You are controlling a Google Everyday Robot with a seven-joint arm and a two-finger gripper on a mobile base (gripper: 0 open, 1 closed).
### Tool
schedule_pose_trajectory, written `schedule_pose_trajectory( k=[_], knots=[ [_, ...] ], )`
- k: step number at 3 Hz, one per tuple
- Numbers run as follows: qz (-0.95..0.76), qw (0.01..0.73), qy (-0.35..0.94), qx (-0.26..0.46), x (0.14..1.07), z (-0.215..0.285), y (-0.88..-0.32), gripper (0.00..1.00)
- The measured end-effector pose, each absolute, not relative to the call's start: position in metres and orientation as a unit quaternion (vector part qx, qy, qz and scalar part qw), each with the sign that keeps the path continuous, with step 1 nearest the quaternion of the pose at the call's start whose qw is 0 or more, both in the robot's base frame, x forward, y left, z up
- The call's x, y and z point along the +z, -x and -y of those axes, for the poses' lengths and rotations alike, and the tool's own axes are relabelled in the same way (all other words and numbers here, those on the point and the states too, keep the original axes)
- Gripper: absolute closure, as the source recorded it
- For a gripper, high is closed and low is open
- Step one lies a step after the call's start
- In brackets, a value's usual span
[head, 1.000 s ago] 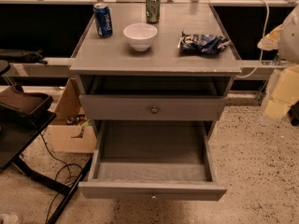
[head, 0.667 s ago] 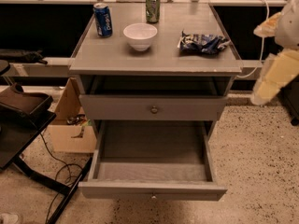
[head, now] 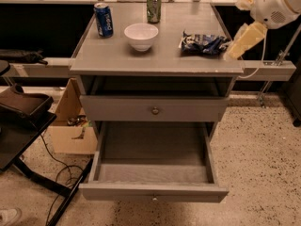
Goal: Place blue chip bag into middle drawer
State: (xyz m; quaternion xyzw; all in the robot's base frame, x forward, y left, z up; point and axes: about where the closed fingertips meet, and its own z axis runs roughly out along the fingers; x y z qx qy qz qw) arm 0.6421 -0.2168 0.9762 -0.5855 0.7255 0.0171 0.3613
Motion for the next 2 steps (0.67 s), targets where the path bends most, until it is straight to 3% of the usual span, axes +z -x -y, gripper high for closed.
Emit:
schedule_pose_trajectory(
  k=[1, 2],
  knots=[
    [-0.724, 0.413, 0.552, 0.019, 0.978, 0.219, -0.707, 0.0],
    [-0.753, 0.418, 0.508, 0.03, 0.958, 0.216, -0.764, 0.0]
  ],
)
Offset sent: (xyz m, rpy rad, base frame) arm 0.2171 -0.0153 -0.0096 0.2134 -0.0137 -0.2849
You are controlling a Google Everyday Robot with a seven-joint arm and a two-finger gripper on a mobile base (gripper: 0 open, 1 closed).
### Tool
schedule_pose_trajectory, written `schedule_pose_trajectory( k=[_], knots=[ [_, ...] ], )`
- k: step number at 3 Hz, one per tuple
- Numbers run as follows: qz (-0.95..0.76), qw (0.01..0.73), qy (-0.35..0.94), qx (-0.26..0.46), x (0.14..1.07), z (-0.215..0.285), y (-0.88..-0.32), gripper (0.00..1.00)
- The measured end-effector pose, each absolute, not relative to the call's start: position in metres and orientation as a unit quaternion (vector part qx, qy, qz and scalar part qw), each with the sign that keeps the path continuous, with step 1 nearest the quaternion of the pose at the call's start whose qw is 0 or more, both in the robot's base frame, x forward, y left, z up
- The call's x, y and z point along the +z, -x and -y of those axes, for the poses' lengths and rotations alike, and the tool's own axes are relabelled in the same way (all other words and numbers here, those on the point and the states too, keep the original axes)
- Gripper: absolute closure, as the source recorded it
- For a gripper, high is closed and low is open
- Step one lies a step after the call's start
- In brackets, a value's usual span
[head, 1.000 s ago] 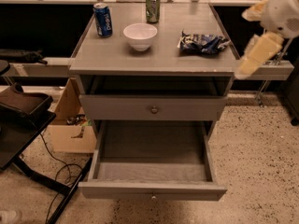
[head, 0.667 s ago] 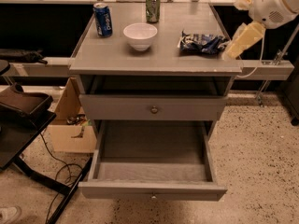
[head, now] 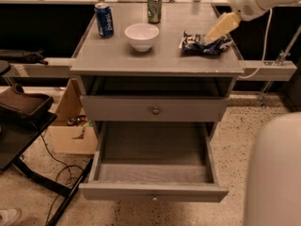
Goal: Place blue chip bag into middle drawer
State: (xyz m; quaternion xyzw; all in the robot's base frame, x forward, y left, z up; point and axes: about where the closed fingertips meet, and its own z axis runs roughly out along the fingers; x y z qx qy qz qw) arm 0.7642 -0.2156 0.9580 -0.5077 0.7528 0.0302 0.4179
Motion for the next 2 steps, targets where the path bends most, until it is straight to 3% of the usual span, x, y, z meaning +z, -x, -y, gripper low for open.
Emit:
schedule_pose_trajectory(
  k=[2],
  knots=[
    [-0.83, 0.376, 0.408, 0.063, 0.876, 0.219, -0.827, 0.0]
  ],
)
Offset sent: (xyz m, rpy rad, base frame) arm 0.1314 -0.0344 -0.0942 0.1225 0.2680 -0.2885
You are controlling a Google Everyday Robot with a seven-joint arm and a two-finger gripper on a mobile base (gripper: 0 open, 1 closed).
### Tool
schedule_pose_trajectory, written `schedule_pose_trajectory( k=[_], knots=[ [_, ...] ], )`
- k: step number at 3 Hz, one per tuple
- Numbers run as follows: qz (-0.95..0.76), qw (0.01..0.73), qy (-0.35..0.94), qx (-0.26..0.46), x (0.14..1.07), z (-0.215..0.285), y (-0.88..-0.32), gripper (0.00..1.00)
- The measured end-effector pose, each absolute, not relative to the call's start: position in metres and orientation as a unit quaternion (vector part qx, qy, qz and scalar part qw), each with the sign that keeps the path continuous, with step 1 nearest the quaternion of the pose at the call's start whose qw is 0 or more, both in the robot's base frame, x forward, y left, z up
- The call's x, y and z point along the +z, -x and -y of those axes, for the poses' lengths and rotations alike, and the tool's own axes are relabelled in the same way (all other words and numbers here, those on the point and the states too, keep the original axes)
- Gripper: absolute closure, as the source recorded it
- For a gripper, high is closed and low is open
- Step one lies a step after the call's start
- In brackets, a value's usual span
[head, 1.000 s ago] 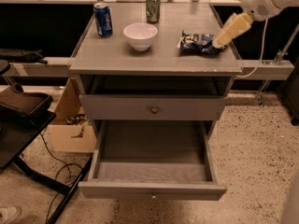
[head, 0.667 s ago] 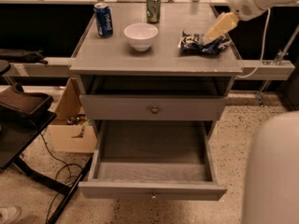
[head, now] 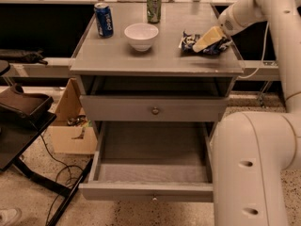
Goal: Place blue chip bag into middle drawer
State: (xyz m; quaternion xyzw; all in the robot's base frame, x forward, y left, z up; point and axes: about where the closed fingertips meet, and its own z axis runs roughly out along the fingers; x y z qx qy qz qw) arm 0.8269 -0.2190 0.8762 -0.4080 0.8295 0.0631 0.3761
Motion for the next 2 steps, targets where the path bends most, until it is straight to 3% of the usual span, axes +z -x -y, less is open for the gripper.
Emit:
schedule_pose_trajectory(
  k=[2],
  knots=[
    [-0.849, 0.35, 0.383, 0.099, 0.8283, 0.2142, -0.8329, 0.41]
  ],
)
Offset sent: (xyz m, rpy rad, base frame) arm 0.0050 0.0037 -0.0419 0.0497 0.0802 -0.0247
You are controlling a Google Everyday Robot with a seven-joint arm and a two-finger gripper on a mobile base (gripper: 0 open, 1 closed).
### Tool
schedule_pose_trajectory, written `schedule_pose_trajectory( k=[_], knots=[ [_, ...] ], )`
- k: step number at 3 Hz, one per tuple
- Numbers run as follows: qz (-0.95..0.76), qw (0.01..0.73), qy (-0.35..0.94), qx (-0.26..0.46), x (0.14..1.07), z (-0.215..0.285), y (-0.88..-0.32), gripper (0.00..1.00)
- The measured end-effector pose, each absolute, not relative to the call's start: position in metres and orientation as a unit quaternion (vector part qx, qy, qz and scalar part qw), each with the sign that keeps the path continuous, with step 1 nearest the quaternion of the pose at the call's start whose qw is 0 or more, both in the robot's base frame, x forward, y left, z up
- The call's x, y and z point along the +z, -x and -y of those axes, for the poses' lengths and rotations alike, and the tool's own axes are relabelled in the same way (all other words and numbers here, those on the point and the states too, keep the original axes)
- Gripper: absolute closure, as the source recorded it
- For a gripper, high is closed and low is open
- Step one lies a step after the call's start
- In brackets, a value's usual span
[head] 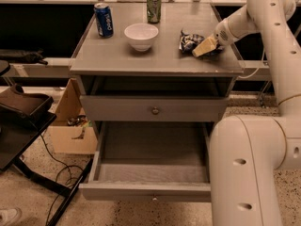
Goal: Place blue chip bag into middle drawer
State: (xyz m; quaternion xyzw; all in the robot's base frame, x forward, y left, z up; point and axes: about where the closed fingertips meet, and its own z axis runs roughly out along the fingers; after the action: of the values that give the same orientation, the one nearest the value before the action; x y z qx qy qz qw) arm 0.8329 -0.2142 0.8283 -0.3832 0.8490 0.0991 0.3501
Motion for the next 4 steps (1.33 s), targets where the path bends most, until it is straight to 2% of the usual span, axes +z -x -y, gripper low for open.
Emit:
schedule_pose_trajectory(
  k=[2, 3, 4],
  knots=[
    [-0.849, 0.35, 0.384, 0.1, 0.828, 0.213, -0.833, 0.87],
    [-0.836, 0.373, 0.393, 0.086, 0.868, 0.213, -0.829, 1.0],
    [-0.816, 0.393, 0.417, 0.073, 0.919, 0.221, -0.805, 1.0]
  ],
)
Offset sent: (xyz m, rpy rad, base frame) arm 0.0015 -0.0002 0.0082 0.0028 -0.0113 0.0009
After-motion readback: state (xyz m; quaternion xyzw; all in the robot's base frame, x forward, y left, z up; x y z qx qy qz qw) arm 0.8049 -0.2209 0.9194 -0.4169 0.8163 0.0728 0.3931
